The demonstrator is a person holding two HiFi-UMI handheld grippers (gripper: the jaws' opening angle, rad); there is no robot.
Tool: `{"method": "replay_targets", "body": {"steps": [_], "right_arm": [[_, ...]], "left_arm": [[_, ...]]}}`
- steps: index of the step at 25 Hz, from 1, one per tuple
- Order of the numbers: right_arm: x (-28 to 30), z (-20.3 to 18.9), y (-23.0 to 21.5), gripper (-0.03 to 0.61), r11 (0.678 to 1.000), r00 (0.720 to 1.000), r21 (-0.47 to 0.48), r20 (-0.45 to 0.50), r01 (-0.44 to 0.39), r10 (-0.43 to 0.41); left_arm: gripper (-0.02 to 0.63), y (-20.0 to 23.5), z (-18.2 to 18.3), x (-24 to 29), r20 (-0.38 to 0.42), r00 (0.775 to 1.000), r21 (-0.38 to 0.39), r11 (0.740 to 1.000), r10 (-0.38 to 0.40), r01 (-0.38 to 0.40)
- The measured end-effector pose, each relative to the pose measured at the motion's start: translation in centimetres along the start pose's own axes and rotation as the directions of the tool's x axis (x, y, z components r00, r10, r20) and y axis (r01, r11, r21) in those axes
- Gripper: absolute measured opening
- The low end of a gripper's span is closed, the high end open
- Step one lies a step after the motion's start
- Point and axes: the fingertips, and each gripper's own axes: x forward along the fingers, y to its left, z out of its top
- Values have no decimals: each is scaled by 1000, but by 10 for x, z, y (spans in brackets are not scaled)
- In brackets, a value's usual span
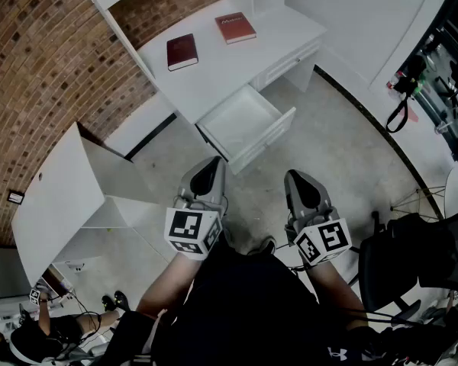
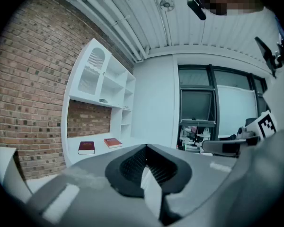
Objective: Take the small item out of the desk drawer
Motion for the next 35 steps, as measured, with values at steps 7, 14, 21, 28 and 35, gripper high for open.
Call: {"method": "replay_targets", "body": {"steps": [7, 14, 21, 28, 35], "right_arm": [[18, -12, 8, 2, 998, 998, -16, -15, 55, -55], [50, -20, 19, 2, 990, 989, 1, -16, 144, -144], [81, -15, 45, 3, 974, 976, -57, 12, 219, -219], [102, -25, 67, 3, 963, 964, -71, -20, 261, -263], [129, -35, 67, 3, 969, 969, -71, -55, 236, -240]], "left_arm": [[2, 28, -11, -6, -14, 1000, 3, 1000, -15, 15], [2, 78, -17, -7, -23, 999, -27, 998, -50, 49], [2, 131, -14, -13, 7, 995, -44, 994, -100, 100], [2, 165, -18, -19, 5, 990, -61, 988, -142, 142], [2, 178, -25, -3, -15, 989, -80, 986, -150, 148]]}}
